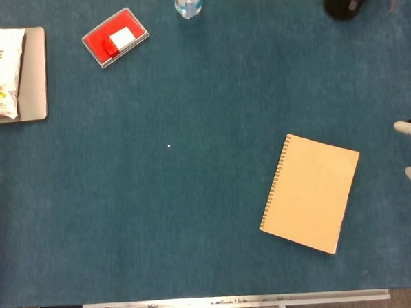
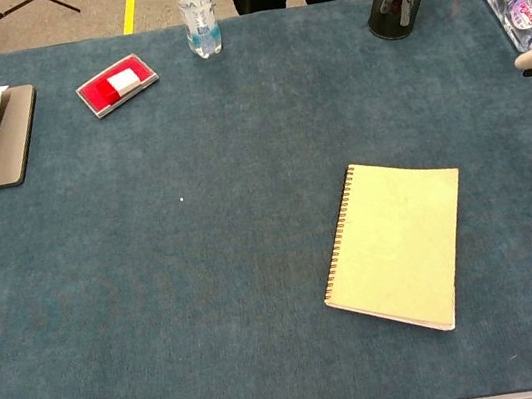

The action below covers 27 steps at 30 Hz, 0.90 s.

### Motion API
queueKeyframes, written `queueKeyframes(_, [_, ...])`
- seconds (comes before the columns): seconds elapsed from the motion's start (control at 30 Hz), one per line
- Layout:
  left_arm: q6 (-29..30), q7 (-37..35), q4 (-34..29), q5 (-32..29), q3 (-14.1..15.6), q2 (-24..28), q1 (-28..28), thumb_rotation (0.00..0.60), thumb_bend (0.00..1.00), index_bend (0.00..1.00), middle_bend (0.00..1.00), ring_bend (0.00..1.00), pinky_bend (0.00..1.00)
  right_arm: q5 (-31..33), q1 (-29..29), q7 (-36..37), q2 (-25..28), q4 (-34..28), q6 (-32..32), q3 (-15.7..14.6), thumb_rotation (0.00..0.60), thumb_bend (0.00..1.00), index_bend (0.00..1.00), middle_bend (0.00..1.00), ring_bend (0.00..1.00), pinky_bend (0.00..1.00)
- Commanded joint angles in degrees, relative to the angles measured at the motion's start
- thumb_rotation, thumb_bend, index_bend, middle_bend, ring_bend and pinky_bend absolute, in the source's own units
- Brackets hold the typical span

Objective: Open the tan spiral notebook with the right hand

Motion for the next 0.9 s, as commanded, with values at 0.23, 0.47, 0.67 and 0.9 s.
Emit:
queueKeyframes(0.23, [0.47,-0.92,-0.01,-0.14,-0.18,0.35,0.26,0.6,0.19,0.44,0.37,0.21,0.42,-9.45,2.86,1.36,-4.48,10.67,5.93,-0.32,0.6,0.12,0.21,0.28,0.13,0.26])
queueKeyframes(0.47, [0.17,0.03,-0.07,-0.52,-0.18,0.19,0.29,0.6,0.19,0.44,0.37,0.21,0.42,-13.23,5.62,-0.58,-3.94,14.05,5.54,-1.35,0.6,0.04,0.21,0.27,0.13,0.26])
queueKeyframes(0.67, [0.5,0.22,-0.23,-0.47,-0.12,0.19,0.54,0.6,0.19,0.44,0.37,0.21,0.42,-14.27,6.96,-3.06,-2.98,15.15,2.89,-2.89,0.6,0.0,0.21,0.25,0.13,0.26])
queueKeyframes(0.9, [0.68,0.06,-0.29,-0.5,-0.12,0.29,0.73,0.6,0.19,0.44,0.37,0.21,0.42,-13.94,7.78,-4.0,-3.33,16.66,0.05,-4.43,0.6,0.0,0.21,0.23,0.13,0.26])
